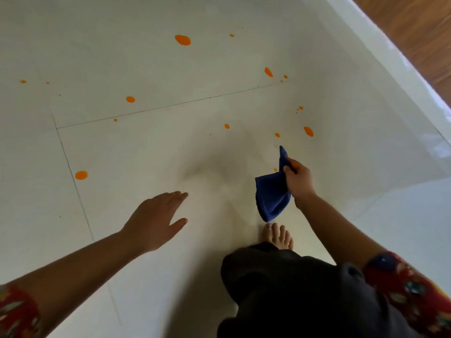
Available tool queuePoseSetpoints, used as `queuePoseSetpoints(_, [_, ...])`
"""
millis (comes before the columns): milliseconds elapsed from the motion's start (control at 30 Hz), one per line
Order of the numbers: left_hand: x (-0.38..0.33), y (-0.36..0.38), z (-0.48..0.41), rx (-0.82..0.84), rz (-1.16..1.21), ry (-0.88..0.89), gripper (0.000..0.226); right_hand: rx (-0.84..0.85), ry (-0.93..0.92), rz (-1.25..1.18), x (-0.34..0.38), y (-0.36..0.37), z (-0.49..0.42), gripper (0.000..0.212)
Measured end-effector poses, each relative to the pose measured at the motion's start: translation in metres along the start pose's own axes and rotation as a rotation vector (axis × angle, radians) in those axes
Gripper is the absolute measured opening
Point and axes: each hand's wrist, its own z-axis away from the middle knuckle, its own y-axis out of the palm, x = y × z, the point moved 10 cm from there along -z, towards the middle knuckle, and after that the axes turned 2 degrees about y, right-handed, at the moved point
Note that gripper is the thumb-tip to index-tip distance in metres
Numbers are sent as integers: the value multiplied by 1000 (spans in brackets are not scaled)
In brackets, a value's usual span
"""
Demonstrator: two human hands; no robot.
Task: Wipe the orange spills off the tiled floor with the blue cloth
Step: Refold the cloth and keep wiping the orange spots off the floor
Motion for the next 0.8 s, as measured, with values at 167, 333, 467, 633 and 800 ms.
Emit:
queuePoseSetpoints(167, [-23,1,-58,45,-117,71,66,-116,38,80,-43,-23,-42,45])
queuePoseSetpoints(333, [-38,-2,-113,23,-129,37,65,-161,3,80,-74,-30,-84,41])
queuePoseSetpoints(467, [-52,10,-147,13,-61,-36,64,-29,44,326,-86,21,-111,49])
queuePoseSetpoints(633, [-60,38,-167,-4,12,-173,64,14,-79,563,-90,54,-112,54])
queuePoseSetpoints(800, [-61,52,-177,-58,-25,-234,68,254,-594,754,-95,62,-70,58])
